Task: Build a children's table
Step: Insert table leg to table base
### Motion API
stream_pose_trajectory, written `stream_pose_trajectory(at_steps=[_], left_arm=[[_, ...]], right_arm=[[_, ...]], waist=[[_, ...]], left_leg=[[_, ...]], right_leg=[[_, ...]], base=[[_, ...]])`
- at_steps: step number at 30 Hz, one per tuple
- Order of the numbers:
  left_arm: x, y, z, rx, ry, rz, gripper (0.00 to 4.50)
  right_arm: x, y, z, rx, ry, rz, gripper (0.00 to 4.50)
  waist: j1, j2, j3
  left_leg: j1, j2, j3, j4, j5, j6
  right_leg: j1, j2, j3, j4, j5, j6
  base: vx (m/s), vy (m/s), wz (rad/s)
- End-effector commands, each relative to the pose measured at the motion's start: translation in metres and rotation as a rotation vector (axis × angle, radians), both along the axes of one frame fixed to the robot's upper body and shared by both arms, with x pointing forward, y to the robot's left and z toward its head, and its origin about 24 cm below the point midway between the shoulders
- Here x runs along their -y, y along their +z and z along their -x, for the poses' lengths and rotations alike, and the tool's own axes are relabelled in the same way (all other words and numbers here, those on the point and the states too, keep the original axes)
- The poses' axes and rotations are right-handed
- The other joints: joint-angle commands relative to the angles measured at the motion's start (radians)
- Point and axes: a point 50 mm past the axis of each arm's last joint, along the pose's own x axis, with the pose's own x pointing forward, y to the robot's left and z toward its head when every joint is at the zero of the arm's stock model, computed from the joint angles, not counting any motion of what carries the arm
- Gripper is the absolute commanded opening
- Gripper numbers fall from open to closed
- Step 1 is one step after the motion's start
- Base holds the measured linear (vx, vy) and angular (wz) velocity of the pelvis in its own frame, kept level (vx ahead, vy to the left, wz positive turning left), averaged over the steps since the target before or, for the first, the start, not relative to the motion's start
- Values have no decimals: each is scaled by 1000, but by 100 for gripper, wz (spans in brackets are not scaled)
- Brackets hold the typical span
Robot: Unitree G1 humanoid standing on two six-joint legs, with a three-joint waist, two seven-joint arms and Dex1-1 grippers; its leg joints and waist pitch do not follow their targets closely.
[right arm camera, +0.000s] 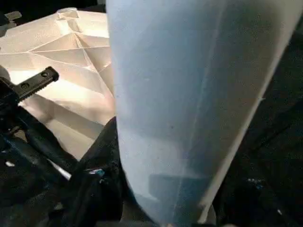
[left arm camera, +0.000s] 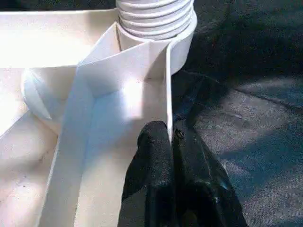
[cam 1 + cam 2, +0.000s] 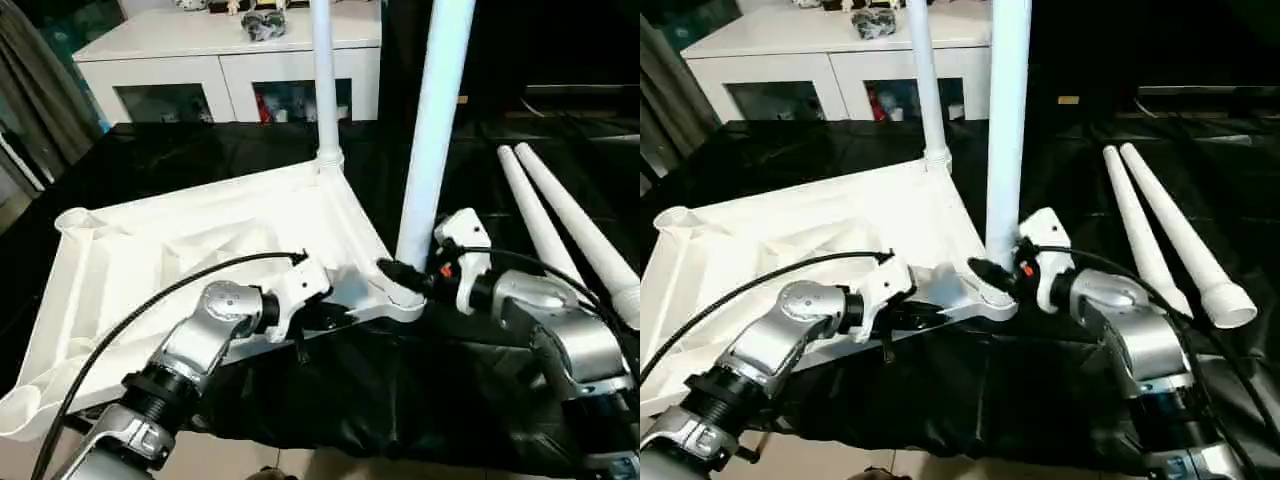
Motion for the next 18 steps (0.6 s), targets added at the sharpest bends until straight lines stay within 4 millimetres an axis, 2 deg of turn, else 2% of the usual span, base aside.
stream_pose_trajectory(at_steps=[1,3,7,8,12,14,17,18], left_arm=[[-8,-1,-2,-8,8,-16,0],[-8,-1,-2,-8,7,-16,0],[-8,0,-2,-9,3,-12,0],[-8,0,-2,-9,3,-12,0],[-7,0,-3,-5,3,-5,0],[-7,1,-3,-2,9,-2,0],[-7,1,-4,1,15,1,0],[-8,1,-4,2,18,1,0]], right_arm=[[3,-8,4,-53,-10,2,191],[3,-8,5,-53,-9,0,191],[4,-11,3,-56,-25,-6,191],[4,-12,2,-57,-28,-9,191],[4,-19,1,-83,-66,-99,191],[8,-23,3,-95,-91,-129,191],[15,-33,8,-117,-129,-180,191],[18,-41,13,-134,-146,-187,191]], waist=[[5,-21,-55],[5,-17,-55],[5,-20,-56],[5,-16,-56],[1,-20,-53],[1,-23,-52],[2,-22,-53],[4,-17,-53]], left_leg=[[19,46,-22,-76,-262,35],[19,47,-23,-77,-264,32],[18,46,-22,-77,-262,33],[18,46,-23,-77,-265,32],[18,46,-24,-79,-294,29],[18,46,-24,-80,-293,27],[19,48,-24,-81,-288,30],[20,48,-23,-81,-287,31]], right_leg=[[41,-64,39,-88,-309,-178],[41,-65,40,-87,-303,-179],[41,-65,39,-88,-295,-182],[41,-66,39,-87,-298,-182],[39,-66,38,-93,-347,-174],[39,-66,39,-93,-350,-171],[38,-66,39,-93,-339,-173],[37,-67,40,-94,-331,-175]], base=[[0,0,0],[0,0,0],[0,0,0],[0,0,0],[0,0,0],[0,0,0],[0,0,0],[0,0,0]])
